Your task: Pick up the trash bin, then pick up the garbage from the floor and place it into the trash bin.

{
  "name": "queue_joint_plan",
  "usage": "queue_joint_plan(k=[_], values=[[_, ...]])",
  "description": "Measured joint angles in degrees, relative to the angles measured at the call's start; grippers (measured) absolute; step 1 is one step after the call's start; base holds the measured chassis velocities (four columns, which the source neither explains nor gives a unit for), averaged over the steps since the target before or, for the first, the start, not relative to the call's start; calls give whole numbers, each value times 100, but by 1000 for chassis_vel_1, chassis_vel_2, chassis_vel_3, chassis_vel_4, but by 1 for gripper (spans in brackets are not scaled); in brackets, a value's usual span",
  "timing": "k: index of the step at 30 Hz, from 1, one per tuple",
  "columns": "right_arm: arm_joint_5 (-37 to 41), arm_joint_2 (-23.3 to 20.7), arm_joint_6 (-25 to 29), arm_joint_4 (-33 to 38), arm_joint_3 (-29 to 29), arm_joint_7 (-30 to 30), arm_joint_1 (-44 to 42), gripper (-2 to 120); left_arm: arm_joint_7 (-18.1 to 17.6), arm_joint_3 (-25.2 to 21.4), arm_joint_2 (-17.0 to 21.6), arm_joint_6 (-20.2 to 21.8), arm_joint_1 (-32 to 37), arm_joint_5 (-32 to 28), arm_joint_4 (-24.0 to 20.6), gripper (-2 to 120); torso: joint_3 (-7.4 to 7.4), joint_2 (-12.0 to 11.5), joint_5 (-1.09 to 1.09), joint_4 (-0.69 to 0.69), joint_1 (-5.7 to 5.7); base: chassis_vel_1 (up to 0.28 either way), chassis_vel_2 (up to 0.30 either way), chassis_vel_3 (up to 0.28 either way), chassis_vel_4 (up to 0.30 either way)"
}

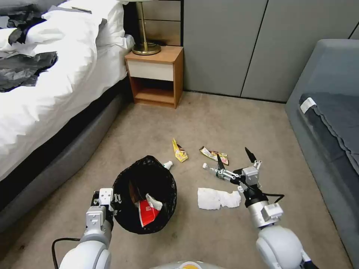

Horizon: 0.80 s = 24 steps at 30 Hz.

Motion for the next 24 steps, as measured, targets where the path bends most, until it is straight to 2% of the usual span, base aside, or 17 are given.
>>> queue_joint_plan(k=[4, 11, 24], values=[[369, -279, -685, -89, -94, -102, 153, 102, 0, -6, -5, -2, 13, 1, -27, 3, 0, 0, 1, -1, 0, 0, 0, 0, 0], [542, -436, -1215, -424, -307, -233, 269, 105, 0, -13, -10, -12, 45, 6, -47, 3, 0, 0, 1, -1, 0, 0, 0, 0, 0], [475, -491, -1223, -1160, -623, -437, 351, 100, 0, 20, -33, -19, 104, 50, -80, 3, 0, 0, 1, -2, 0, 0, 0, 0, 0]])
